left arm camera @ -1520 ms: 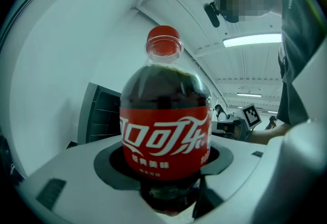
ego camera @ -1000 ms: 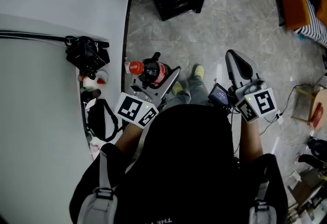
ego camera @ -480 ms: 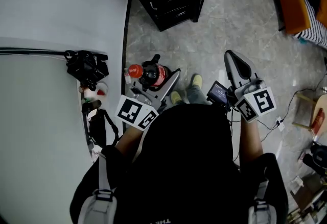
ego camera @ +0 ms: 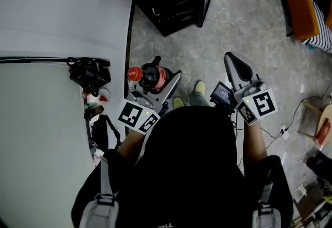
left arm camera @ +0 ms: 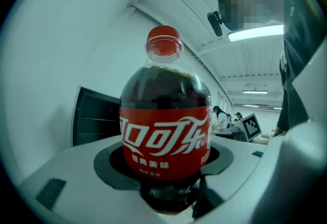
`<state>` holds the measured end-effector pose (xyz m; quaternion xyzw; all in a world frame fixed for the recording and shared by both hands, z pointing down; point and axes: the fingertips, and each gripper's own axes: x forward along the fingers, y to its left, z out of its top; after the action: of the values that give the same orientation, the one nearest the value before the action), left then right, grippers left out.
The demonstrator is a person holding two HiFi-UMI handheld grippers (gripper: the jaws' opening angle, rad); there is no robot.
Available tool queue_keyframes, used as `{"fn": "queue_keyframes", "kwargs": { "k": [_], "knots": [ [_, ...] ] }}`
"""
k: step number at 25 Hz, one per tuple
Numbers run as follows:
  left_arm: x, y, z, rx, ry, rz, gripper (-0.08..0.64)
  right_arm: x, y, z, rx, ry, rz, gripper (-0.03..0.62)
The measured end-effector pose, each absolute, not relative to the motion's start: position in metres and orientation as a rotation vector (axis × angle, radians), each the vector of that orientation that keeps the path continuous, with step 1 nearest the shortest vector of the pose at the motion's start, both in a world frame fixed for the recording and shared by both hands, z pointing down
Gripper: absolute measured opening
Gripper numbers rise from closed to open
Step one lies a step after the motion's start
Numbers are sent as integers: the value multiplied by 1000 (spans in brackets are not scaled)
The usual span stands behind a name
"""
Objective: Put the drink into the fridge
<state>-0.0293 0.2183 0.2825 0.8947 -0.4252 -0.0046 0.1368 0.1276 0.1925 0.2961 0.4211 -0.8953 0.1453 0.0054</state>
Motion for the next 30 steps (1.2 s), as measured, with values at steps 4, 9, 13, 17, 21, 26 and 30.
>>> {"fn": "queue_keyframes", "kwargs": {
  "k": [4,9,13,17,21,26,30],
  "knots": [
    [-19,206,283,2578,-1253,-14,307,140,182,307,1290,-2785,460,12],
    [-8,196,287,2554,-1271,-9,307,150,172,313,1252,-2792,476,12],
    [1,192,286,2551,-1279,10,307,158,166,314,1236,-2798,489,12],
    [10,193,287,2545,-1280,34,307,166,165,315,1230,-2812,509,12],
    [18,195,288,2544,-1274,51,307,174,163,318,1242,-2818,525,12],
    [19,196,284,2555,-1264,63,307,178,162,315,1267,-2823,536,12],
    [23,196,283,2571,-1238,76,307,180,165,317,1274,-2818,547,12]
  ]
}}
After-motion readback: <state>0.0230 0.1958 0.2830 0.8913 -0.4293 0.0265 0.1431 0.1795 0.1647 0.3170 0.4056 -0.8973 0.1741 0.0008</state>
